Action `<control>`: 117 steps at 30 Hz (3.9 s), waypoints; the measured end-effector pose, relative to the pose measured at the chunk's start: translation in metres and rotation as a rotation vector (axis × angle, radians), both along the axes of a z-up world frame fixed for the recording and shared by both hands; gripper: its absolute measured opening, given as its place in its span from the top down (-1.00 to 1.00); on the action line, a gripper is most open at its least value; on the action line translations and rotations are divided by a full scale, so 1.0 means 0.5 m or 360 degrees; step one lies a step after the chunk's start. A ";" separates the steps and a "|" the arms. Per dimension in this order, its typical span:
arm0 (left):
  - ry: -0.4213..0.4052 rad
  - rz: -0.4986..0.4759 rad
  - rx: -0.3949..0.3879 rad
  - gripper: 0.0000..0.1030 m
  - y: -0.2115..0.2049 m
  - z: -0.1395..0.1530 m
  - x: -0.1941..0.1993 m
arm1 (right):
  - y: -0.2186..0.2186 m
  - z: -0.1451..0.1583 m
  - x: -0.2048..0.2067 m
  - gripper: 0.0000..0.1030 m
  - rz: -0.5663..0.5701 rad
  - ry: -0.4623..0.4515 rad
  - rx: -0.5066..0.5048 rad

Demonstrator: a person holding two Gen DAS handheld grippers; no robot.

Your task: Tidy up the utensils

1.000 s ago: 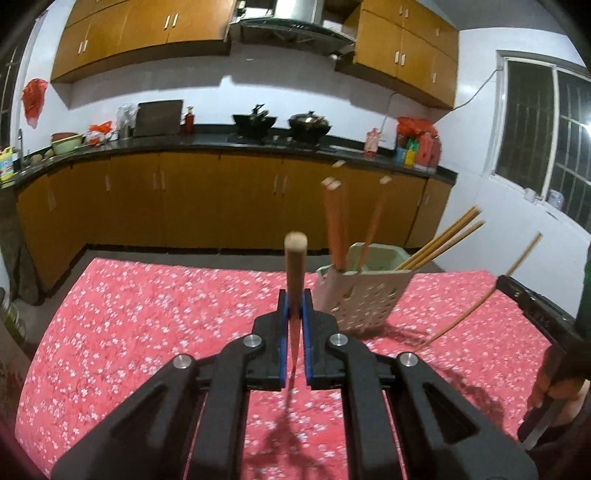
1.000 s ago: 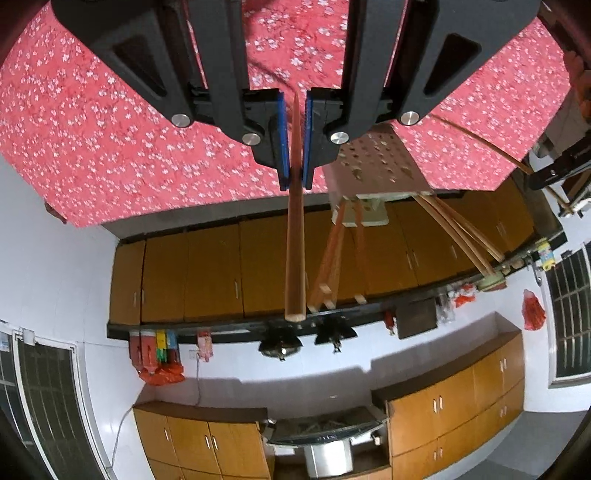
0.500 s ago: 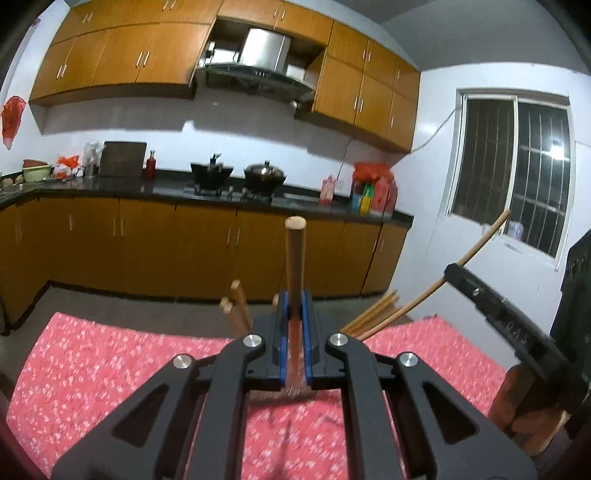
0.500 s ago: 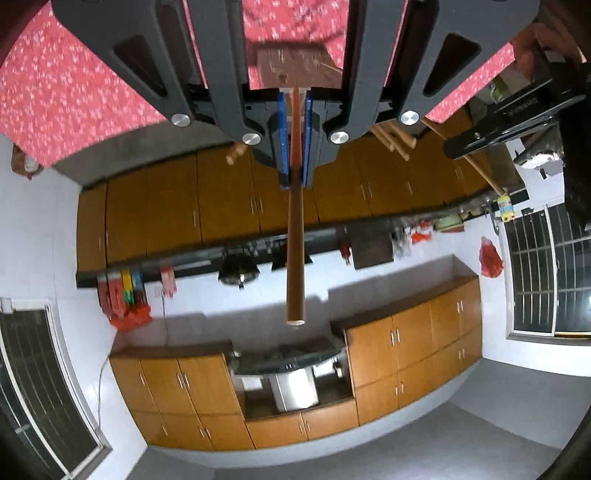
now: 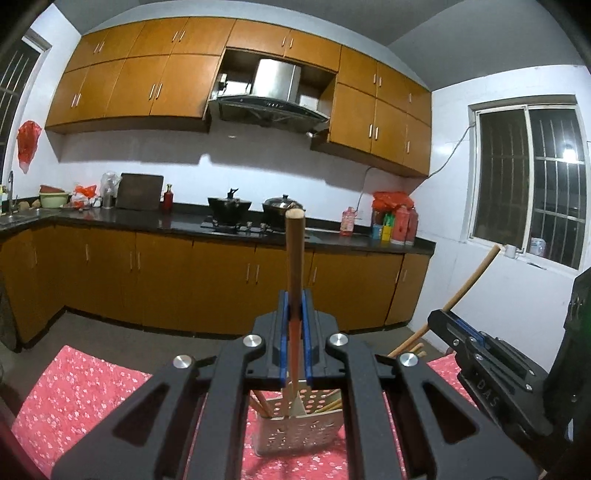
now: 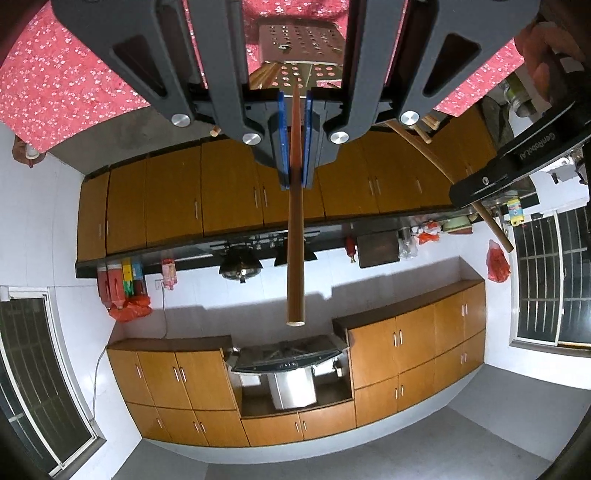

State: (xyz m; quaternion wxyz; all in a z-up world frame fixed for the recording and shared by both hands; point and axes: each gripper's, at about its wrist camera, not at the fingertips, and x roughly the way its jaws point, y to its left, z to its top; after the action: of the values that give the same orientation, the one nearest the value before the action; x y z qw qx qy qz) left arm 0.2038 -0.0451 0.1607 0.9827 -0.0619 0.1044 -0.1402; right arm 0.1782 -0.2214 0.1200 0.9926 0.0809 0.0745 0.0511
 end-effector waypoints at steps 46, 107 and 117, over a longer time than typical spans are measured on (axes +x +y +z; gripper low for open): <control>0.0233 0.0334 0.0153 -0.92 0.171 -0.233 -0.269 | 0.059 -0.137 -0.213 -0.97 -0.0119 0.0252 -0.0259; 0.0241 0.0274 0.0275 -0.92 0.127 -0.313 -0.316 | 0.066 -0.230 -0.273 -0.97 -0.0226 0.0363 -0.0238; 0.0251 0.0270 0.0267 -0.92 0.127 -0.320 -0.310 | 0.069 -0.233 -0.272 -0.97 -0.0223 0.0369 -0.0237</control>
State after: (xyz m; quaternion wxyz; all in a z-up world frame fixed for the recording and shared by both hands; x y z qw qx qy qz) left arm 0.0487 0.0184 0.0009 0.9815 0.0011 0.1870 -0.0422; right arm 0.0424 -0.1870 0.0035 0.9817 0.0173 0.1865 -0.0336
